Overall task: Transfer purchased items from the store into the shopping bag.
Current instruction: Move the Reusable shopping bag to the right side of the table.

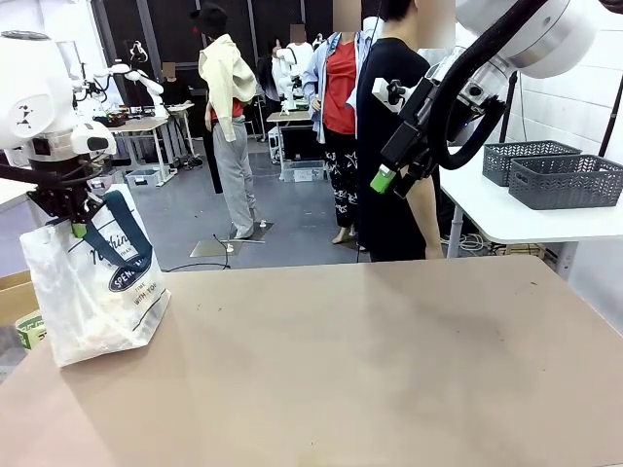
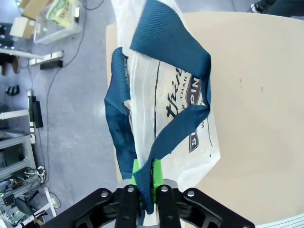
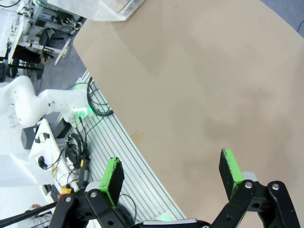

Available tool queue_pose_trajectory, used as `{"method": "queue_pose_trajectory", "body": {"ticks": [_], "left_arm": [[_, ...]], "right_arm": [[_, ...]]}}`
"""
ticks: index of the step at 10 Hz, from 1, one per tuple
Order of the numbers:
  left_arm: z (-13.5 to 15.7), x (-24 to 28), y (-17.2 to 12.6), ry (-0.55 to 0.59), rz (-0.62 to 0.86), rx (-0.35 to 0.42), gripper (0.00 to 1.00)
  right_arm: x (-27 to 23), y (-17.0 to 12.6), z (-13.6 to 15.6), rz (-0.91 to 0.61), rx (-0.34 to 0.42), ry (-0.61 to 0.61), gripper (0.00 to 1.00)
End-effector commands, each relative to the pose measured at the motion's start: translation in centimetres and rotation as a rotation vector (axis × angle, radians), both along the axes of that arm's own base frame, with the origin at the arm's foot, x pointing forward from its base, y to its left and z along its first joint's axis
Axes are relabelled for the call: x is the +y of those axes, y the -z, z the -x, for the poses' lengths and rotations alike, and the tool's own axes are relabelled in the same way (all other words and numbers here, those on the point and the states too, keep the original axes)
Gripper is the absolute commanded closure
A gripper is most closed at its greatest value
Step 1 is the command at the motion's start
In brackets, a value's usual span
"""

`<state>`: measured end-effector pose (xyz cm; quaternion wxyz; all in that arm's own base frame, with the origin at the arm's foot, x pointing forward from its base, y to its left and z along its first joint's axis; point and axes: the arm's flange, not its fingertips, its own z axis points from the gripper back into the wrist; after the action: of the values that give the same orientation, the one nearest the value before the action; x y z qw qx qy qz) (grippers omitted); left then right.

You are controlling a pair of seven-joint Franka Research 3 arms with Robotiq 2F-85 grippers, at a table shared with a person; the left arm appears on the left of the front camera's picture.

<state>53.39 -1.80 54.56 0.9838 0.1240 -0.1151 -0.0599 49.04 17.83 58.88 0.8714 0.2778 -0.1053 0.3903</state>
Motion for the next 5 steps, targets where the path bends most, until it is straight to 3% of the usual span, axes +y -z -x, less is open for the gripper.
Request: {"method": "queue_pose_trajectory", "body": {"ticks": [1, 3, 4, 5], "left_arm": [[0.1, -1.0, -1.2, 0.013, -0.008, -0.004, 0.5], [0.1, -1.4, -1.9, 0.019, -0.036, 0.008, 0.1], [0.2, -1.7, -2.4, 0.026, -0.044, 0.006, 0.0], [0.2, -1.9, -2.8, 0.028, -0.053, 0.001, 0.0]], "right_arm": [[0.1, 0.0, 0.1, 0.005, 0.012, 0.009, 0.0], [0.1, 0.0, 0.1, 0.005, 0.012, 0.009, 0.0], [0.1, 0.0, 0.1, 0.005, 0.012, 0.009, 0.0], [0.1, 0.0, 0.1, 0.005, 0.012, 0.009, 0.0]]}}
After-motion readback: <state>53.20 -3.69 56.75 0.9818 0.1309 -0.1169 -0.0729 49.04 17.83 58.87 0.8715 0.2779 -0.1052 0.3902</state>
